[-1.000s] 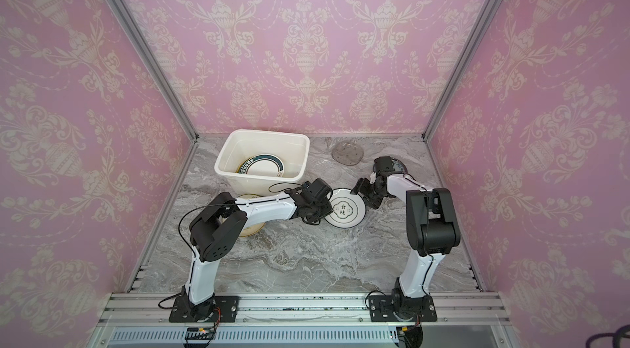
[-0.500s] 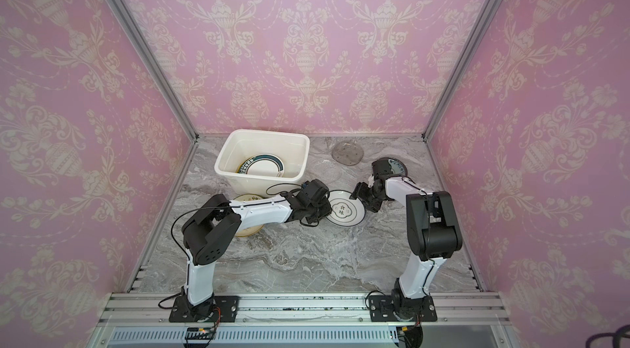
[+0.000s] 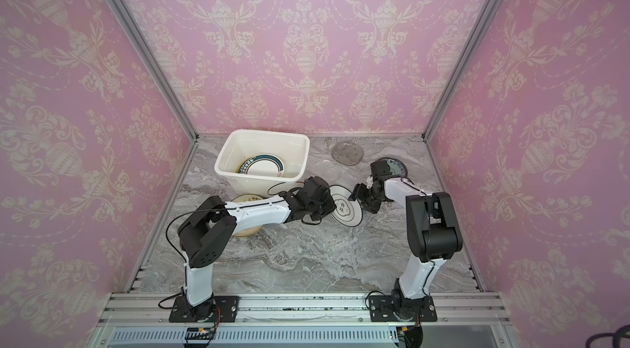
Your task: Place the plates into the plastic bin on the countertop
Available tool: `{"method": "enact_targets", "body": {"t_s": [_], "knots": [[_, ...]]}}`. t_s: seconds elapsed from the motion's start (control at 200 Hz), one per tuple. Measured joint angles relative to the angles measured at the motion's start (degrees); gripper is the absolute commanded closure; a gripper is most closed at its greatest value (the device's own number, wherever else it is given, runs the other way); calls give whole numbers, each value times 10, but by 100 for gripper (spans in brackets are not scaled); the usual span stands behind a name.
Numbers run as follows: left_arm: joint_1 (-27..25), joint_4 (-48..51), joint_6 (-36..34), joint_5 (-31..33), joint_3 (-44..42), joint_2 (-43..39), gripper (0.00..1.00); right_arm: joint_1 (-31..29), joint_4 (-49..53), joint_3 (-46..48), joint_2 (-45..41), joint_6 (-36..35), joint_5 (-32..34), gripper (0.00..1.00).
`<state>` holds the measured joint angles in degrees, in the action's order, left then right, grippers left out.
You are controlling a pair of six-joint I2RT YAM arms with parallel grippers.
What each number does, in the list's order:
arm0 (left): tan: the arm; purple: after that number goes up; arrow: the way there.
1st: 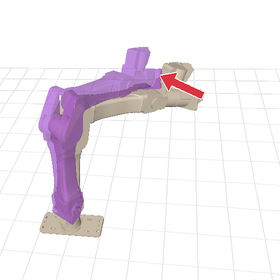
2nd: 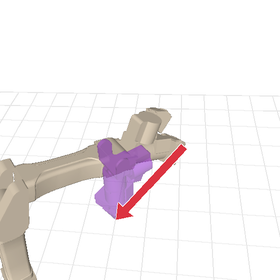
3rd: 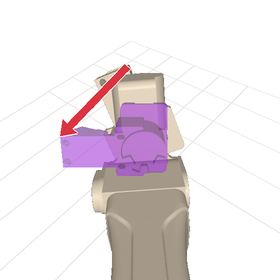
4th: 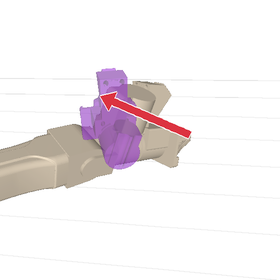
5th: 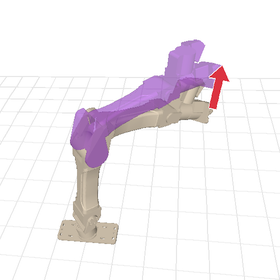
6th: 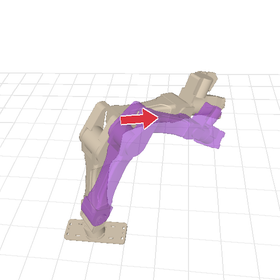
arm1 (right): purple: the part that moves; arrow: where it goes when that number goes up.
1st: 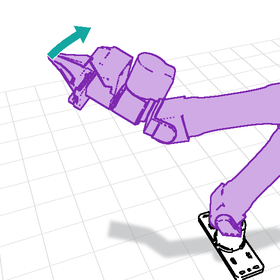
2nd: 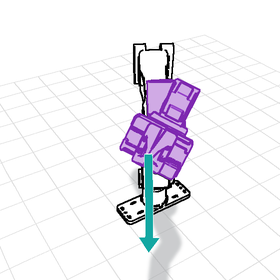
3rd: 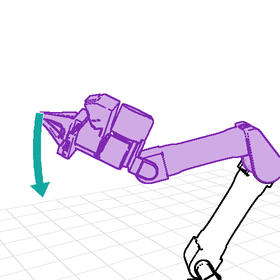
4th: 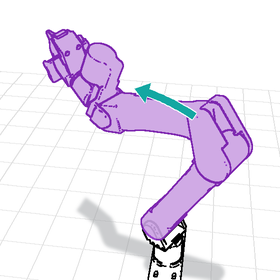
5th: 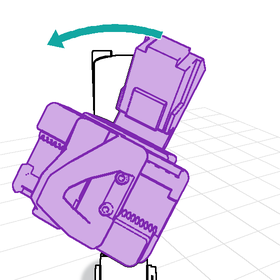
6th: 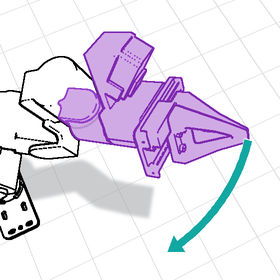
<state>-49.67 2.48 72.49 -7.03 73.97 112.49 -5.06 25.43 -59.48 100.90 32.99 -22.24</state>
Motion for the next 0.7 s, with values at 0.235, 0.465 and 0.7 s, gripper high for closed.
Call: {"method": "enact_targets", "body": {"t_s": [0.235, 0.465, 0.7], "knots": [[-4, 5, -10, -2, -1, -11, 100, -8, 82, 8, -68, 19, 2, 15], [-7, 60, -54, -5, 35, -66, 100, -6, 128, -76, -203, 37, -1, 11], [16, 158, -146, -27, 137, -175, 100, 1, 78, -150, -318, 57, -62, 9]]}}
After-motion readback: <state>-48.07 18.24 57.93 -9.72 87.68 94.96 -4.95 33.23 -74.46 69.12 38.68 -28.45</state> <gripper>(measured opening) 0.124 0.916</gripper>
